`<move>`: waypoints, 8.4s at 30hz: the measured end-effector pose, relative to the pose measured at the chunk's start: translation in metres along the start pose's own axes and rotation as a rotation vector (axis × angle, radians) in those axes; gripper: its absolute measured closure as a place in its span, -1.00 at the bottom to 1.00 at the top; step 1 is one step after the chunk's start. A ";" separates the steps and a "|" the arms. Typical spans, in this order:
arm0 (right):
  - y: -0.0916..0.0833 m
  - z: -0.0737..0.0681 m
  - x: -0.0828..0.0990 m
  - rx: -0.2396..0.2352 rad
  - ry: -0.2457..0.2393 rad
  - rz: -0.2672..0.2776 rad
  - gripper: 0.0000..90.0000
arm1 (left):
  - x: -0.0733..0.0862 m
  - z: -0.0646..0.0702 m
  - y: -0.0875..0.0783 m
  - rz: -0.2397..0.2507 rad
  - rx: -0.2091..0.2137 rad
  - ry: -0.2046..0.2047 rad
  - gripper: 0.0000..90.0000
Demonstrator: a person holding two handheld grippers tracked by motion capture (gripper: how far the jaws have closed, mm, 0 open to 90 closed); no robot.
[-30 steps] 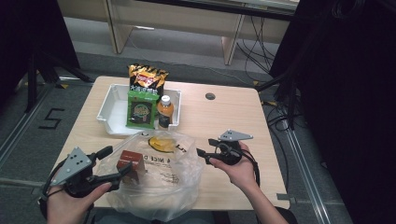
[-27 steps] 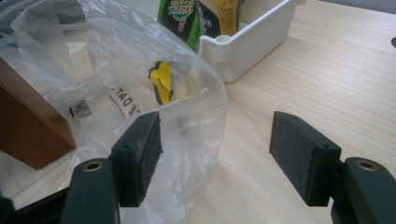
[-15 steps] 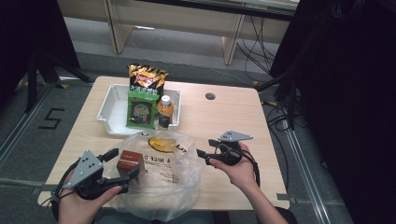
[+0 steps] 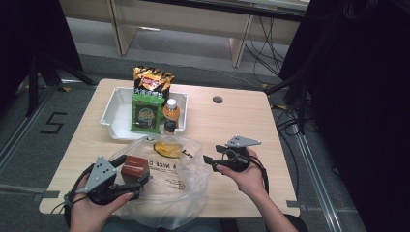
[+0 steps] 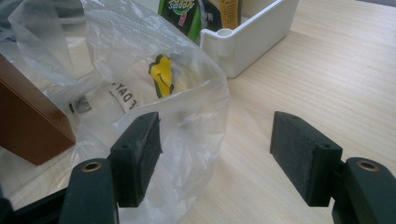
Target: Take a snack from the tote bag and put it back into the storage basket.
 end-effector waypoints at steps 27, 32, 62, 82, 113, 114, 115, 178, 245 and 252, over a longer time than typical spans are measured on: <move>0.000 -0.003 0.003 -0.027 0.032 -0.032 -0.24 | 0.001 -0.008 0.005 0.035 0.040 -0.015 -0.52; 0.001 -0.004 0.003 -0.035 0.038 -0.028 -0.24 | -0.001 -0.005 0.007 0.033 0.030 0.015 -0.52; 0.002 -0.003 0.003 -0.032 0.034 -0.027 -0.24 | -0.024 -0.014 -0.007 0.143 0.031 0.013 -0.19; 0.001 -0.002 0.003 -0.027 0.025 -0.029 -0.23 | -0.053 -0.016 -0.014 0.194 0.047 0.014 -0.18; 0.001 -0.001 0.003 -0.016 0.007 -0.021 -0.23 | -0.098 -0.031 -0.031 0.256 0.040 -0.016 -0.17; 0.001 -0.001 0.003 -0.009 0.009 -0.013 -0.23 | -0.099 -0.031 -0.032 0.263 0.042 -0.020 -0.17; 0.001 -0.001 0.003 -0.010 0.008 -0.016 -0.23 | -0.101 -0.032 -0.033 0.266 0.041 -0.019 -0.17; 0.002 -0.004 0.003 -0.038 0.033 -0.023 -0.23 | -0.132 -0.092 -0.053 0.338 -0.142 -0.033 -0.17; 0.001 -0.003 0.003 -0.040 0.021 -0.023 -0.23 | -0.123 -0.131 0.020 0.262 -0.264 -0.052 -0.17; 0.001 -0.003 0.003 -0.048 0.029 -0.020 -0.23 | -0.122 -0.134 0.028 0.252 -0.273 -0.051 -0.17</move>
Point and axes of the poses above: each handheld gripper's, and its own axes: y roughly forward along the jaws, x roughly out of its underside, z roughly to its right, the point moved 4 cm from there along y, roughly forward along the jaws, and after that the axes turned 2 degrees about -z, right-handed, at the moved point
